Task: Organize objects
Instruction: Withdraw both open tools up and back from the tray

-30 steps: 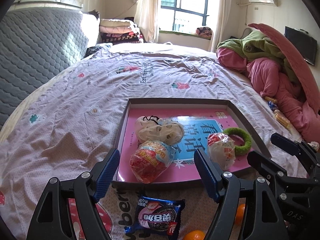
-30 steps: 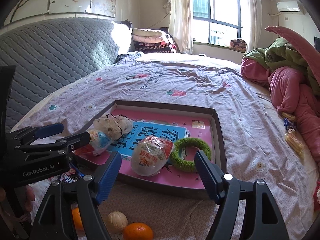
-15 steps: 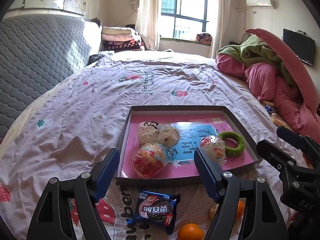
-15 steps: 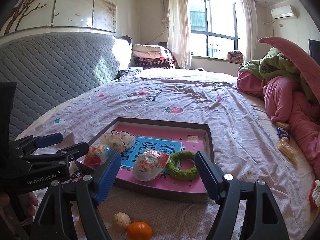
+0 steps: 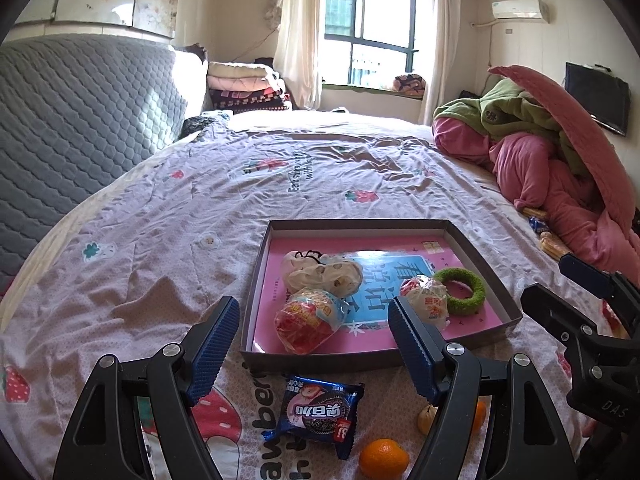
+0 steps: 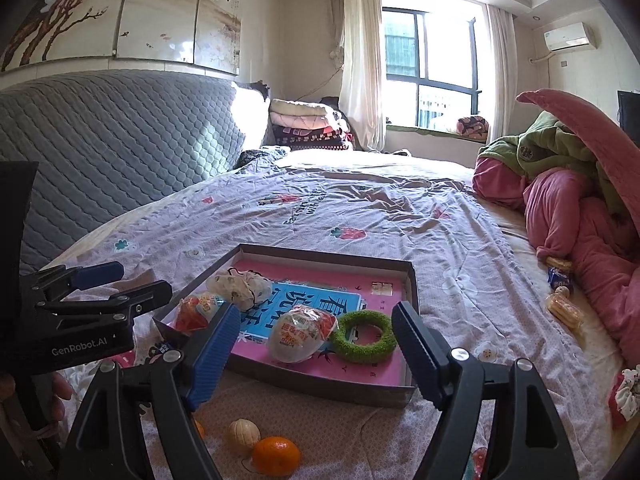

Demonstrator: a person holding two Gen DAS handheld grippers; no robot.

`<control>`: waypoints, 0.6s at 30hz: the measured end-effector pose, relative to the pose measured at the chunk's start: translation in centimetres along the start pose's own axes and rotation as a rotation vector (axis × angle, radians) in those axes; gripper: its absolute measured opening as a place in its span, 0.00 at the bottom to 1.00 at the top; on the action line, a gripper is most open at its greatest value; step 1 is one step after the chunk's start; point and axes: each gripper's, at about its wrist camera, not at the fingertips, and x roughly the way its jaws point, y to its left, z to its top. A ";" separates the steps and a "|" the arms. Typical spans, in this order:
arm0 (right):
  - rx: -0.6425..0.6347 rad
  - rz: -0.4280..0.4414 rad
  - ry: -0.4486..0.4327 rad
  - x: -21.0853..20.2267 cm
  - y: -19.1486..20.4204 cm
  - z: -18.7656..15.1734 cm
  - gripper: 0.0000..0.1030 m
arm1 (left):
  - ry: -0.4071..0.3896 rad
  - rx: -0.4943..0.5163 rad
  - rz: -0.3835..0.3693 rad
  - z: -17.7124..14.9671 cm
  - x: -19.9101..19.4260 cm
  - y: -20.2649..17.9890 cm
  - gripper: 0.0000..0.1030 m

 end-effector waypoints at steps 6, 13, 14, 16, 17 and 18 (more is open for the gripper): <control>0.002 0.021 0.016 -0.2 0.3 -0.4 0.76 | 0.016 0.029 0.014 -1.0 -0.2 -0.6 0.75; -0.011 0.027 0.033 -0.7 0.5 -1.2 0.76 | 0.025 0.040 0.007 -1.9 -0.9 -0.9 0.75; -0.010 0.027 0.033 -0.8 0.5 -1.2 0.76 | 0.026 0.037 0.003 -2.1 -1.0 -0.9 0.75; -0.011 0.033 0.037 -0.9 0.5 -1.3 0.76 | 0.031 0.034 0.001 -2.3 -1.0 -0.9 0.75; -0.012 0.035 0.039 -0.9 0.5 -1.4 0.76 | 0.035 0.032 0.001 -2.5 -1.0 -0.8 0.75; -0.012 0.037 0.043 -0.9 0.5 -1.5 0.76 | 0.040 0.026 0.000 -2.6 -0.9 -0.7 0.75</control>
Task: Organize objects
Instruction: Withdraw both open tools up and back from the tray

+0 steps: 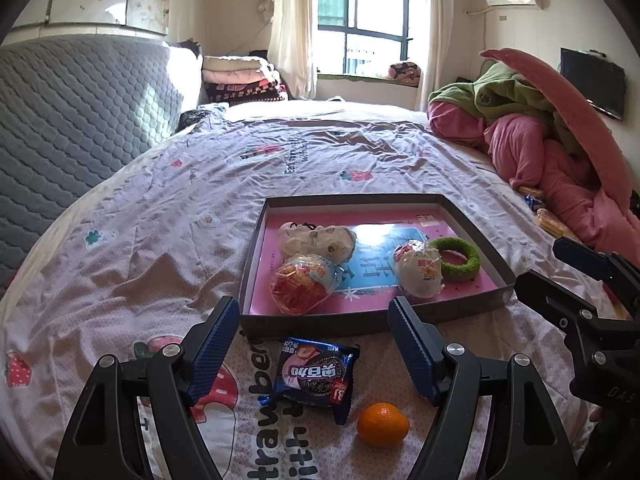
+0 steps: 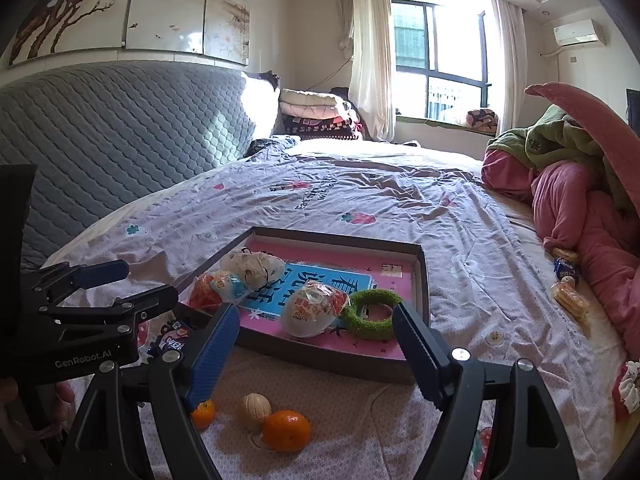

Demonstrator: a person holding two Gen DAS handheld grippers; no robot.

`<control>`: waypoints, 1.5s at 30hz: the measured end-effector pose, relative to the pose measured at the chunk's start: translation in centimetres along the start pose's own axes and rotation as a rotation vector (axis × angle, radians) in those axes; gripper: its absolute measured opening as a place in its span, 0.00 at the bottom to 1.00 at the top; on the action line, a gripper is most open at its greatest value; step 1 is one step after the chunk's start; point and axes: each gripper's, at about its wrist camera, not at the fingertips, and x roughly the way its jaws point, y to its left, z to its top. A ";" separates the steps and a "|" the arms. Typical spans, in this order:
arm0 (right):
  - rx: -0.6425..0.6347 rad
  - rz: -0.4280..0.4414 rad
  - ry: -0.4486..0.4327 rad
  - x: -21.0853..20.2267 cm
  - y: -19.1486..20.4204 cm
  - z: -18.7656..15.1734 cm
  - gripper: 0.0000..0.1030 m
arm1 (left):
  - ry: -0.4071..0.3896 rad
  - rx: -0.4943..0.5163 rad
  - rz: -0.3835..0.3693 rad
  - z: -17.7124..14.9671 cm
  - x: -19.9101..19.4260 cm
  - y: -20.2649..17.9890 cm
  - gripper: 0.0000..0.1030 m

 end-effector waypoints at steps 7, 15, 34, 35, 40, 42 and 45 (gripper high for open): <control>0.007 0.016 0.032 0.2 -0.4 -0.6 0.76 | 0.046 0.007 -0.006 -1.1 0.9 0.2 0.75; 0.018 0.030 0.080 0.7 -1.0 -1.4 0.76 | 0.087 0.015 -0.027 -2.2 1.2 0.1 0.75; -0.039 0.050 0.181 1.5 -0.6 -3.8 0.76 | 0.135 0.034 -0.042 -4.0 1.0 1.2 0.75; -0.045 0.049 0.184 1.5 -0.6 -3.9 0.76 | 0.135 0.036 -0.042 -4.1 1.0 1.3 0.75; -0.071 0.049 0.208 1.7 -0.3 -4.7 0.76 | 0.143 0.049 -0.050 -4.6 0.8 1.2 0.75; -0.083 0.051 0.219 1.7 -0.1 -5.1 0.76 | 0.146 0.052 -0.056 -4.9 0.7 1.1 0.75; -0.096 0.052 0.234 1.9 0.0 -5.5 0.76 | 0.152 0.060 -0.075 -5.2 0.5 0.6 0.75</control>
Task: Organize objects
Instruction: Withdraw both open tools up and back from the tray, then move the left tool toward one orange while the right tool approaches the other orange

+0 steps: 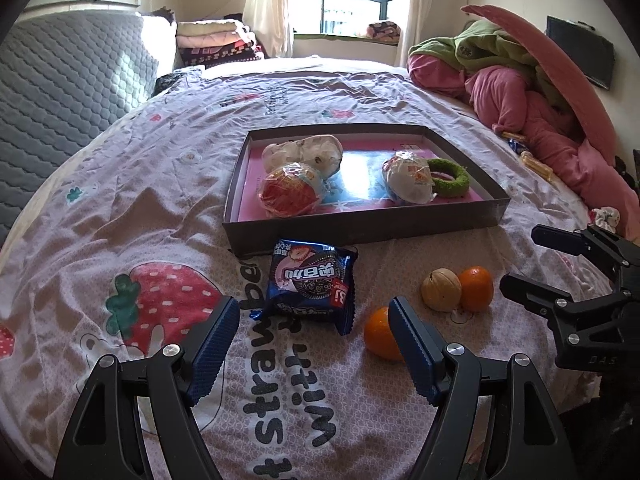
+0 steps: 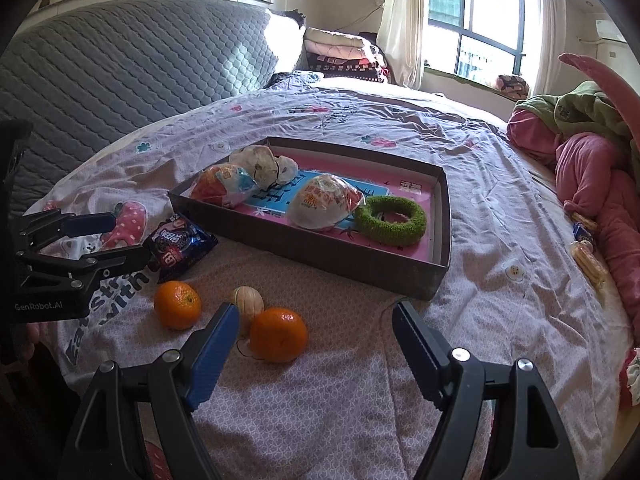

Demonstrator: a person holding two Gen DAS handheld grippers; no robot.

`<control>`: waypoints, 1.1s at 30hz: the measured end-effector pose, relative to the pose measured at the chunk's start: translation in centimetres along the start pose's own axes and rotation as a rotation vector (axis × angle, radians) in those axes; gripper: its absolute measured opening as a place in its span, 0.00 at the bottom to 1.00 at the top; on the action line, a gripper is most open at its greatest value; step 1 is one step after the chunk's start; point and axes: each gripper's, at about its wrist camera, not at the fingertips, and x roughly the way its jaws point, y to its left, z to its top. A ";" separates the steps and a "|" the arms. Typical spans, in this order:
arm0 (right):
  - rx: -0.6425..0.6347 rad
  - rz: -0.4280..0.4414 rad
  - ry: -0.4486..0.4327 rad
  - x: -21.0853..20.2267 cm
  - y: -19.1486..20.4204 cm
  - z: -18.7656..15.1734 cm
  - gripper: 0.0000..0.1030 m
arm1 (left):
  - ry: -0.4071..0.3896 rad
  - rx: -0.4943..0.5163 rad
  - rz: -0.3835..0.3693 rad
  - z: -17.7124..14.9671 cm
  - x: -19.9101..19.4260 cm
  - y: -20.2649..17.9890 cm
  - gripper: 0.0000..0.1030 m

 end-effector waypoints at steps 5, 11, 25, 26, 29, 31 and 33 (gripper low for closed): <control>-0.017 0.006 0.020 0.4 0.4 -0.4 0.76 | 0.007 0.025 -0.028 -0.5 -0.1 -1.2 0.75; -0.032 0.007 0.037 0.8 0.7 -0.8 0.76 | 0.023 0.044 -0.046 -1.0 0.0 -2.1 0.75; -0.062 0.011 0.068 1.3 1.1 -1.6 0.76 | 0.071 0.064 -0.062 -1.9 1.4 -3.4 0.75; -0.067 0.008 0.071 1.4 1.2 -1.6 0.76 | 0.073 0.065 -0.062 -1.9 1.5 -3.4 0.75; -0.070 0.008 0.079 1.6 1.3 -1.7 0.76 | 0.079 0.064 -0.066 -1.9 1.9 -3.5 0.75; -0.070 0.002 0.086 1.9 1.2 -1.7 0.76 | 0.083 0.061 -0.071 -1.8 2.1 -3.5 0.75; -0.069 -0.005 0.096 2.2 1.1 -1.7 0.76 | 0.092 0.057 -0.063 -1.8 2.6 -3.4 0.75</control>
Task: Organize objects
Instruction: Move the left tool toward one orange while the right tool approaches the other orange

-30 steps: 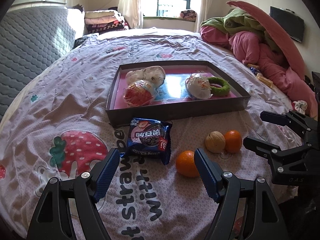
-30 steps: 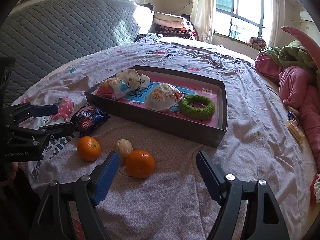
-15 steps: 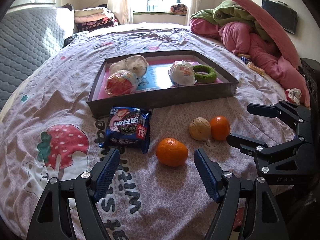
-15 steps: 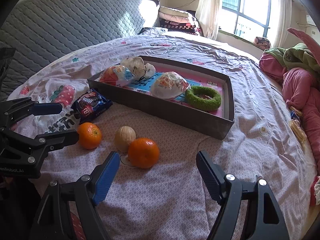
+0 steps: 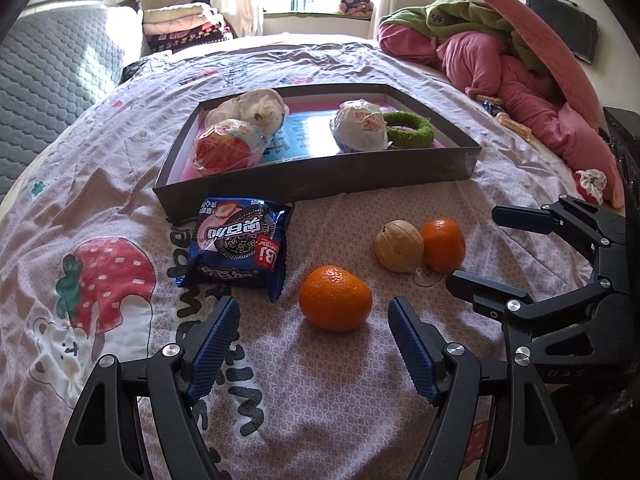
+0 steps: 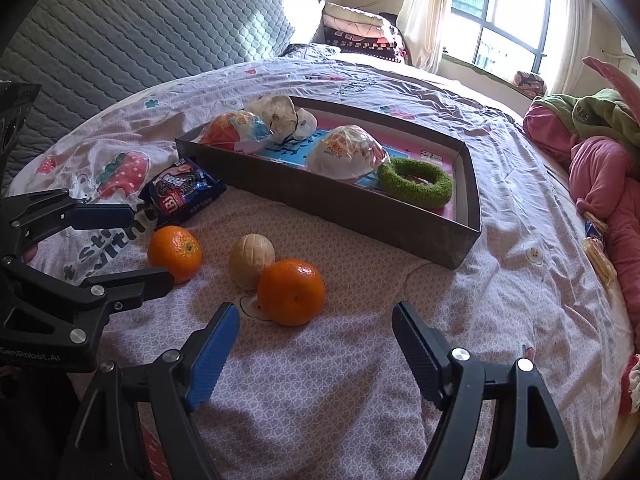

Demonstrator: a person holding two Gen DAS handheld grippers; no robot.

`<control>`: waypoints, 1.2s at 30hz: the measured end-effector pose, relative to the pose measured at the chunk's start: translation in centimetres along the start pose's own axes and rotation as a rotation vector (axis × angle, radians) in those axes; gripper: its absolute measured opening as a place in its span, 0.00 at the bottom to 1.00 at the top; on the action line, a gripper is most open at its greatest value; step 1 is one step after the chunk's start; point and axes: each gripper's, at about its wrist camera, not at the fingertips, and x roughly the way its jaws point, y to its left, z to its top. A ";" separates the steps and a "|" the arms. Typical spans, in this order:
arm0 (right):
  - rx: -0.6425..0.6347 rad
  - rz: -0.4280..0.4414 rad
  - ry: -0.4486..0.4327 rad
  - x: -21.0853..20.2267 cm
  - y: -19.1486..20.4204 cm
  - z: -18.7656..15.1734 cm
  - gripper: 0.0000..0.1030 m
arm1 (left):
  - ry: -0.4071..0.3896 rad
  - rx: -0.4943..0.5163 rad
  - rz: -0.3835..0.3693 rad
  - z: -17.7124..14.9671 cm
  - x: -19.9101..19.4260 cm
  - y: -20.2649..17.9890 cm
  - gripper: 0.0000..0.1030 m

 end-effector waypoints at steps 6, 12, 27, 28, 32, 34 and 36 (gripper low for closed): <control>0.000 0.000 0.011 0.7 0.0 0.1 0.76 | 0.017 -0.010 0.003 0.1 0.8 0.1 0.75; -0.012 0.002 0.021 1.4 0.2 0.3 0.71 | 0.028 -0.015 -0.009 0.2 1.2 0.1 0.75; -0.017 0.059 0.025 2.6 0.0 1.0 0.46 | 0.056 -0.030 0.002 0.7 2.7 -0.2 0.70; -0.015 0.066 0.025 2.6 0.0 1.0 0.43 | 0.057 -0.029 0.004 0.7 2.8 -0.3 0.69; -0.012 0.077 0.025 2.7 0.1 1.1 0.37 | 0.058 -0.029 0.014 0.7 3.0 -0.5 0.66; 0.000 0.086 0.024 2.7 -0.1 1.1 0.37 | 0.056 -0.023 0.022 0.8 3.1 -0.7 0.66; 0.009 0.093 0.024 2.8 -0.2 1.2 0.37 | 0.055 -0.019 0.024 0.8 3.2 -0.9 0.64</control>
